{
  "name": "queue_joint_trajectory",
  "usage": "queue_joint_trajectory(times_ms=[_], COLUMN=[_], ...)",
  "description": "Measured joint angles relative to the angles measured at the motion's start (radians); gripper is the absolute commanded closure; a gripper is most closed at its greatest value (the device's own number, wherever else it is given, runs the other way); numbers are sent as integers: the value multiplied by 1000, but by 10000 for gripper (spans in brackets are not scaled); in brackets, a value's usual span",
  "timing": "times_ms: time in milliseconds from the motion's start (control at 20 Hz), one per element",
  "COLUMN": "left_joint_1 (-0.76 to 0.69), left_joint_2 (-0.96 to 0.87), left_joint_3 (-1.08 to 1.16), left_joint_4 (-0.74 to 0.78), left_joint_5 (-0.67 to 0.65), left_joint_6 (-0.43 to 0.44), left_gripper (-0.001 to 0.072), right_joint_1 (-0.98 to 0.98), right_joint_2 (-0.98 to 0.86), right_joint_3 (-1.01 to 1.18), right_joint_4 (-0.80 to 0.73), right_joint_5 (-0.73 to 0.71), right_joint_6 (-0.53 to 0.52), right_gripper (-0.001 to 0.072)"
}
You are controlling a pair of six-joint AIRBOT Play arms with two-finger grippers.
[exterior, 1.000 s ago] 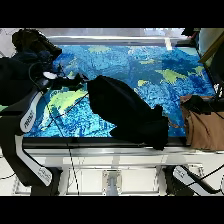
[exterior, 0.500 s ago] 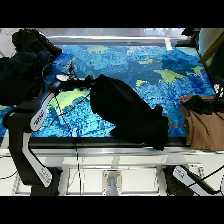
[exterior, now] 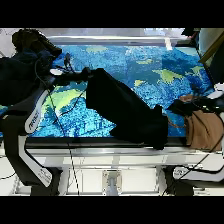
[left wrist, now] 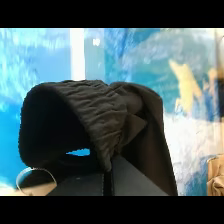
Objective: Fold the clothes and pants, and hang the long-sleeved shirts on hangers.
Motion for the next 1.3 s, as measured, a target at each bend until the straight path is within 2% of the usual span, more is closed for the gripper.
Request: queue_joint_trajectory(times_ms=[200,450,850,900,950,1000,1150,1300], left_joint_1=[46,66,71,71,71,71,80,125], left_joint_2=[34,46,48,48,48,48,60,119], left_joint_3=[1,1,1,0,1,1,0,0], left_joint_4=[16,23,43,48,52,54,61,75], left_joint_5=[-57,-98,-136,-140,-142,-143,-154,-169], left_joint_6=[0,0,0,0,0,0,0,0], left_gripper=[692,692,691,691,692,692,693,693], right_joint_1=[79,110,117,117,117,117,117,108], right_joint_2=[-130,-196,-274,-278,-282,-282,-286,-268], right_joint_3=[76,166,214,214,214,216,232,298], right_joint_4=[6,61,114,122,130,149,185,199], right_joint_5=[-39,-56,32,46,56,66,97,191], right_joint_6=[-10,-25,-58,-72,-88,-103,-134,-143], right_gripper=[303,299,318,446,629,701,701,701])
